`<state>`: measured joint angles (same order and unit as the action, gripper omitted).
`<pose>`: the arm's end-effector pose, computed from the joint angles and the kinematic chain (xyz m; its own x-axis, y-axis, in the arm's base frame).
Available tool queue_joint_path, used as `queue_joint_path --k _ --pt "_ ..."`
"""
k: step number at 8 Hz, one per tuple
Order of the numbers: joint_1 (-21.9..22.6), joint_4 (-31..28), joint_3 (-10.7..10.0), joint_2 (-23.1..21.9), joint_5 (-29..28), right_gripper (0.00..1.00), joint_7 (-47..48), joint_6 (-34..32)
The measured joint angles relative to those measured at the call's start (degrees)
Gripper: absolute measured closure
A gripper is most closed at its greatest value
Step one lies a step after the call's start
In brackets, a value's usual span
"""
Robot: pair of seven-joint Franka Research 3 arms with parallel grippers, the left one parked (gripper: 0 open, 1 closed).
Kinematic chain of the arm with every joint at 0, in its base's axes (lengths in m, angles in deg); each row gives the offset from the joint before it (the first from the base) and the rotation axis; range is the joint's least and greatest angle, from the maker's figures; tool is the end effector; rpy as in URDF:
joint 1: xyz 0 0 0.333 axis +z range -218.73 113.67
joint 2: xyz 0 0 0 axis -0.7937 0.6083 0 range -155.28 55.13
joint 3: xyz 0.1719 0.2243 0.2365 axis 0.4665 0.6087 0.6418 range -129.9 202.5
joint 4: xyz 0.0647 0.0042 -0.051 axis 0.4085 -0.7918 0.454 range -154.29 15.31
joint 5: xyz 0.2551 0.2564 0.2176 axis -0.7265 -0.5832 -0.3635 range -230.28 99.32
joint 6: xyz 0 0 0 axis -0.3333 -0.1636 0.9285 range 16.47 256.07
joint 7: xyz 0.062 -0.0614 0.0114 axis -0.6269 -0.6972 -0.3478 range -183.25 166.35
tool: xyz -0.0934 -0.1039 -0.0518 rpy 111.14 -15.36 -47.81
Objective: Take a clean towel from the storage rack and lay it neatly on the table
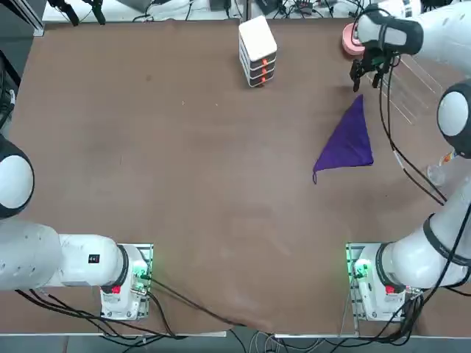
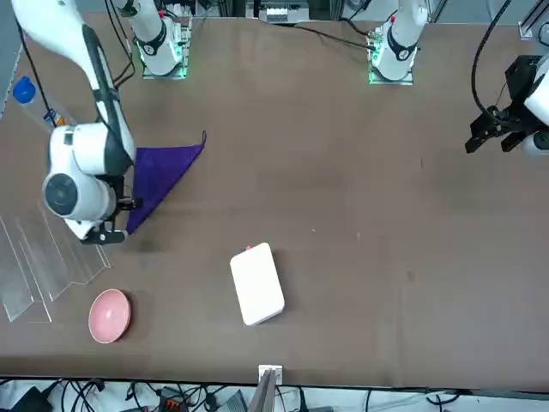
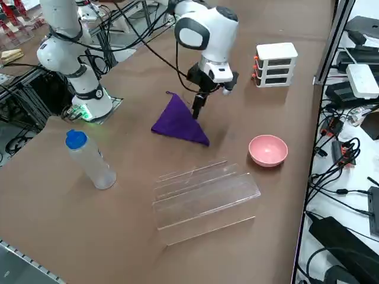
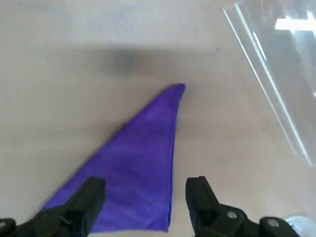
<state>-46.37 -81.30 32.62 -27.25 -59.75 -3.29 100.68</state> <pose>0.6436 0.0192 0.2965 0.9603 -0.0171 -0.2784 0.0204 -0.9911 0.1312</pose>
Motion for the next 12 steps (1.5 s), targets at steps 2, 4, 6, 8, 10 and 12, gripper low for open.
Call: queue_joint_path --k 2,4,6,8,10,12 --pt "-2.3 -5.1 -0.1 -3.2 -3.4 0.03 6.5 -0.4" --pt "-7.9 -13.4 -0.2 -9.0 -10.2 0.03 7.3 1.1" --pt "-11.2 -23.6 -0.2 -14.1 -12.9 0.04 7.9 3.8" --pt "-13.3 -32.1 -0.2 -15.8 -13.3 0.08 8.0 8.4" --pt "-13.3 -39.0 0.3 -15.8 -13.4 0.11 8.0 17.7" --pt "-13.3 -43.3 0.6 -15.8 -13.7 0.19 8.1 24.5"
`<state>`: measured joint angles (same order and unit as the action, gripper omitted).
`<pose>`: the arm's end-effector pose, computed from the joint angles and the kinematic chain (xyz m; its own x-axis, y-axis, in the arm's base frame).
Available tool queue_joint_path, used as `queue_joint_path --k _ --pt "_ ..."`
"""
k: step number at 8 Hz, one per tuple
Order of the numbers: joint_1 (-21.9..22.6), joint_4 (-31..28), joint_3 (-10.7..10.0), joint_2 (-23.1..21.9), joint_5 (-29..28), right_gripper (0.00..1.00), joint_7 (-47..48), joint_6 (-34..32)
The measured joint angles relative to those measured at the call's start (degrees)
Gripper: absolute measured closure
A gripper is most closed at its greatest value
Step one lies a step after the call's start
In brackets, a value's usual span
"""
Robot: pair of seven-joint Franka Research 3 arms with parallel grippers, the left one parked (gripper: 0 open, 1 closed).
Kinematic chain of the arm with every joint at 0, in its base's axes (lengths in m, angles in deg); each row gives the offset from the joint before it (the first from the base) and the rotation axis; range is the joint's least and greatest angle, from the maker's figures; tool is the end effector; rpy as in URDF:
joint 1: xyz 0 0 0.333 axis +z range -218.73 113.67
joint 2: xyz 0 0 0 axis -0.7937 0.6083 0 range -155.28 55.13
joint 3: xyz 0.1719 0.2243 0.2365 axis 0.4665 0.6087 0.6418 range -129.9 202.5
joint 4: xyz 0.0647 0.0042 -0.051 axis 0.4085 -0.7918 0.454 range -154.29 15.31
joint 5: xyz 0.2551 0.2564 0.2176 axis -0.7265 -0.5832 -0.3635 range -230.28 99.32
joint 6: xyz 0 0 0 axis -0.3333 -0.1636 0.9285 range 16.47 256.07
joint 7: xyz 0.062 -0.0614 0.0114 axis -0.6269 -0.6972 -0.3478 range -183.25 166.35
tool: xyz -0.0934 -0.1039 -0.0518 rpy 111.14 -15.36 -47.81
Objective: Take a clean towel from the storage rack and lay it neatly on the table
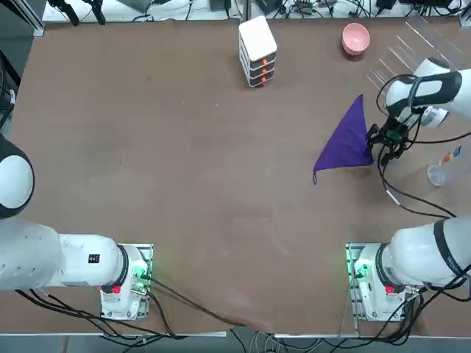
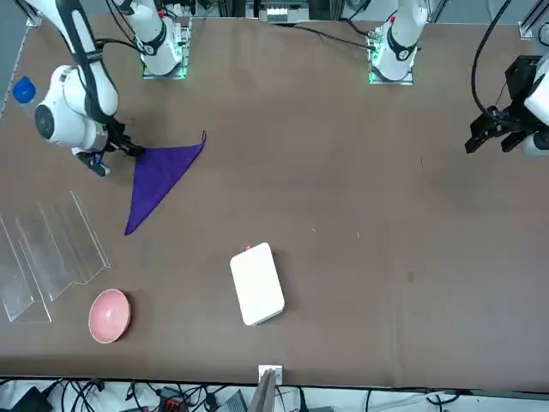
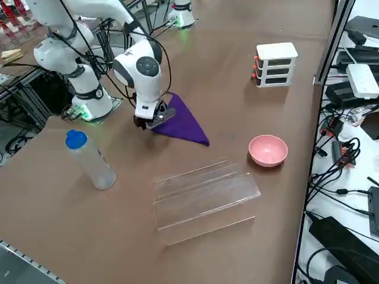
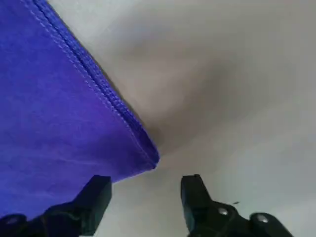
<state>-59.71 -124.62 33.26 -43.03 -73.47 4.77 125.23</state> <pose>0.4121 -0.0685 0.1845 0.8111 -0.4737 -0.3431 -0.4966 -0.8677 0.0241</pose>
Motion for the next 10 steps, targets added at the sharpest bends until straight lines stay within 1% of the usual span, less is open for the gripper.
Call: queue_joint_path --k 1,4,5,9,10 --pt "0.0 -0.4 0.0 0.0 -0.6 0.26 0.0 1.2" --pt "-0.1 -0.5 0.0 0.0 -1.1 0.34 0.0 2.8" --pt "-0.1 -0.6 0.0 0.0 -1.7 0.39 0.1 3.0" --pt "0.1 -0.7 0.3 1.2 -2.7 0.38 0.1 5.1" --pt "0.1 -0.7 0.5 1.5 -2.8 0.41 0.1 5.4"
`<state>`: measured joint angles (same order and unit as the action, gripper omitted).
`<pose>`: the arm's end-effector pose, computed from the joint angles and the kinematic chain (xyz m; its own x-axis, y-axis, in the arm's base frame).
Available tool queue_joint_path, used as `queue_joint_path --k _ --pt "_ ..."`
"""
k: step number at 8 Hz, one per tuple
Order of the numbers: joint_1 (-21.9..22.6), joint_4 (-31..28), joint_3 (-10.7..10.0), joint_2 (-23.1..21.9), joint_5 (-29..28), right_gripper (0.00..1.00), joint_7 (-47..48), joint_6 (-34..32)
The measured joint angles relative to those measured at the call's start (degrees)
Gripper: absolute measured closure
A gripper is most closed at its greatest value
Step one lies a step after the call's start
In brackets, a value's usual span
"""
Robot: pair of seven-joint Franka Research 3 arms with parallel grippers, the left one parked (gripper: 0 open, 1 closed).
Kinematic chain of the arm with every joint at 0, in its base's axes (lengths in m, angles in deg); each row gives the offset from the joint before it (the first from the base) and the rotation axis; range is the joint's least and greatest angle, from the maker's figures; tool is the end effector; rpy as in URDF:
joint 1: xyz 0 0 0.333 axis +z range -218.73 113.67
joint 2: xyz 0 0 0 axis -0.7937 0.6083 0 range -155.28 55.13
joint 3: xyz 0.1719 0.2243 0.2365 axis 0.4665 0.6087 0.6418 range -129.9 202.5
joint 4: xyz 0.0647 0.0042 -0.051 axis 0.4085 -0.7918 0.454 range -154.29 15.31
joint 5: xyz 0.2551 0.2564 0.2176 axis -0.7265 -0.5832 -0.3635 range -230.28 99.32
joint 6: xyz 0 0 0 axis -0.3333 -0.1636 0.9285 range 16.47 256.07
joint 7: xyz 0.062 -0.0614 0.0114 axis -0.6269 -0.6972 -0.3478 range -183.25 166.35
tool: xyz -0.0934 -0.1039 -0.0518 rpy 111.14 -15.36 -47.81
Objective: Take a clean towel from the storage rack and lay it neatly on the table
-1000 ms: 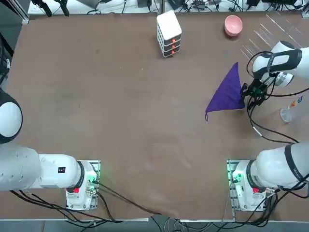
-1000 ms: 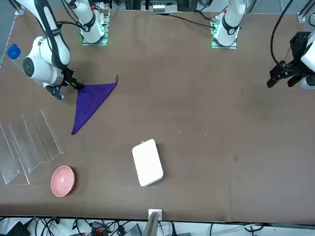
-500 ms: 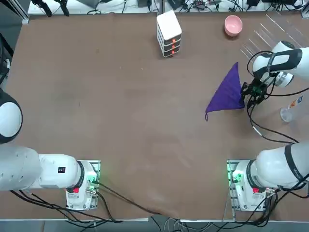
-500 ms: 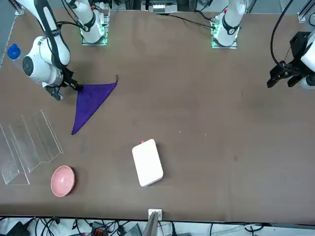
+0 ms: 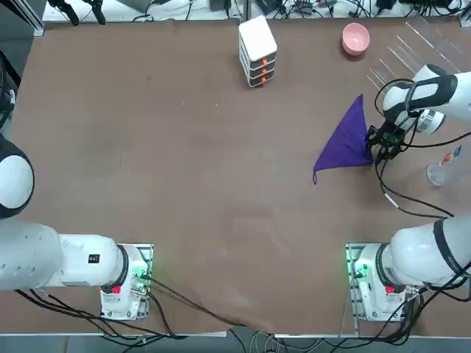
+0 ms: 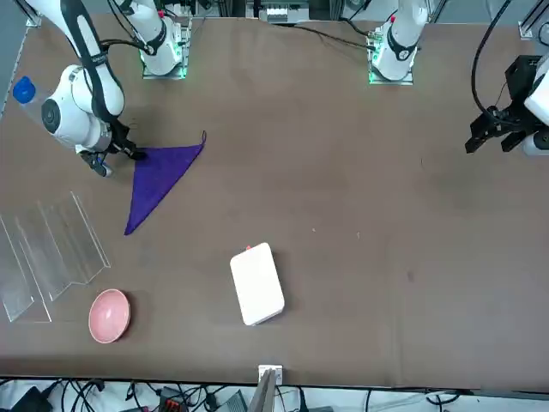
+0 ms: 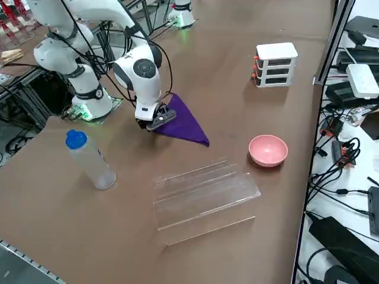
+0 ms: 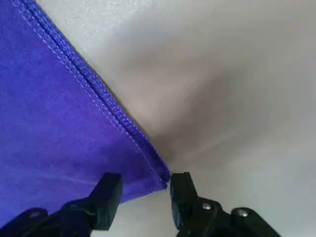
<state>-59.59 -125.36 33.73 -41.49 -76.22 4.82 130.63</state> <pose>0.4178 -0.0660 0.1730 0.8087 -0.5071 -0.2980 -0.5315 -0.8471 -0.0008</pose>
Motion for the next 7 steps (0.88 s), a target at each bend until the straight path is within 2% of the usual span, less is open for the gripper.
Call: queue_joint_path --k 1,4,5,7 --pt "0.0 0.0 0.0 0.1 0.0 0.41 0.0 0.1" --pt "0.0 0.0 0.1 0.1 0.0 0.68 0.0 0.1" --pt "0.0 0.0 0.1 0.1 0.0 0.74 0.0 0.1" --pt "0.0 0.0 0.1 0.1 0.0 0.79 -0.1 0.1"
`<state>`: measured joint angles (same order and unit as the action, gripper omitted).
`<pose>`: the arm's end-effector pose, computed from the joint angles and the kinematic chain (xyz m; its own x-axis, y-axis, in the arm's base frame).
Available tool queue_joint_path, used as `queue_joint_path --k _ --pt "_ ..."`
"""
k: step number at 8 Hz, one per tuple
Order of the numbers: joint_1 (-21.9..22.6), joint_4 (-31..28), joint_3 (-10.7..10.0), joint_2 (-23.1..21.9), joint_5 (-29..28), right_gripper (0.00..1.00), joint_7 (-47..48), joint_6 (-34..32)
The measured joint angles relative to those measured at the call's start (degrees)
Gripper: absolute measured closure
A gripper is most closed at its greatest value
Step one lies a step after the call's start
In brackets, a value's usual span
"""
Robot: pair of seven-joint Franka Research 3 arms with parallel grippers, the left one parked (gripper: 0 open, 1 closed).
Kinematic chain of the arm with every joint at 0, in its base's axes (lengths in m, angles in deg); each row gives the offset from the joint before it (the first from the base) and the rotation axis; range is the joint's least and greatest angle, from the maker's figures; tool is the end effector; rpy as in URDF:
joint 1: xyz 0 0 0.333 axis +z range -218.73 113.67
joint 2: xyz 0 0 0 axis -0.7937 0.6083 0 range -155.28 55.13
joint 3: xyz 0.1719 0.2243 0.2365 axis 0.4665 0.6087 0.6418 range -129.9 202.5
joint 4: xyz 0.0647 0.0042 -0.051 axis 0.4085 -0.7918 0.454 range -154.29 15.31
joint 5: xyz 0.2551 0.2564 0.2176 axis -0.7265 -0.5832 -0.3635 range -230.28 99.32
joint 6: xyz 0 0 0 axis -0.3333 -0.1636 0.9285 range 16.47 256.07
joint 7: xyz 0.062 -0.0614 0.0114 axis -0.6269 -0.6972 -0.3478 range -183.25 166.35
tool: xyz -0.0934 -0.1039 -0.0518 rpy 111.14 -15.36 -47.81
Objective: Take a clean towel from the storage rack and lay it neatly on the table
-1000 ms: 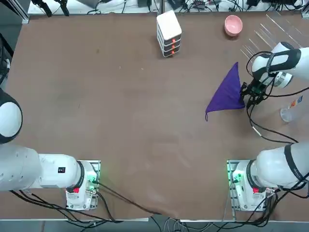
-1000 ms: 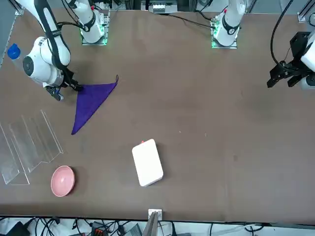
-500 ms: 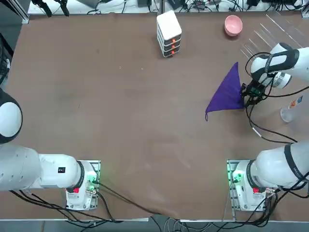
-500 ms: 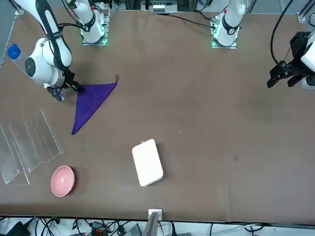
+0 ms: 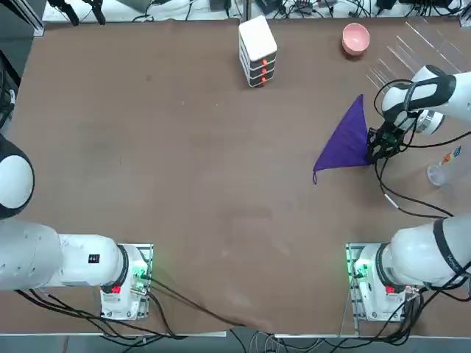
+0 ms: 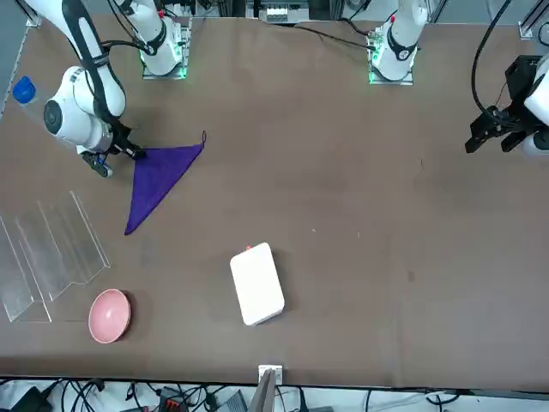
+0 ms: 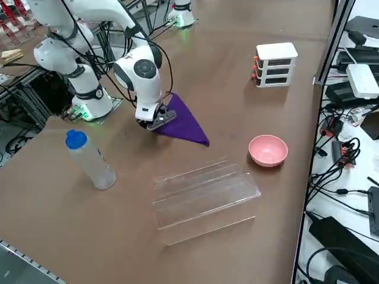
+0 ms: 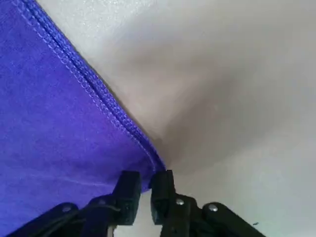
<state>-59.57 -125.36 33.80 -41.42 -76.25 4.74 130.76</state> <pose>0.4181 -0.0654 0.1726 0.8102 -0.5053 -0.2971 -0.5296 -0.8482 -0.0016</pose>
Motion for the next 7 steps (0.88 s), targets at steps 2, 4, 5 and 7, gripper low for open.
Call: queue_joint_path --k 2,4,5,7 --pt "0.0 0.0 0.0 0.0 0.0 0.86 -0.7 -0.3" --pt "0.0 0.0 0.0 -0.2 0.0 0.98 -1.2 -0.9" --pt "0.0 0.0 0.0 -0.3 0.0 0.99 -1.4 -1.2" --pt "0.0 0.6 0.0 -0.6 0.0 0.99 -1.7 -2.7"
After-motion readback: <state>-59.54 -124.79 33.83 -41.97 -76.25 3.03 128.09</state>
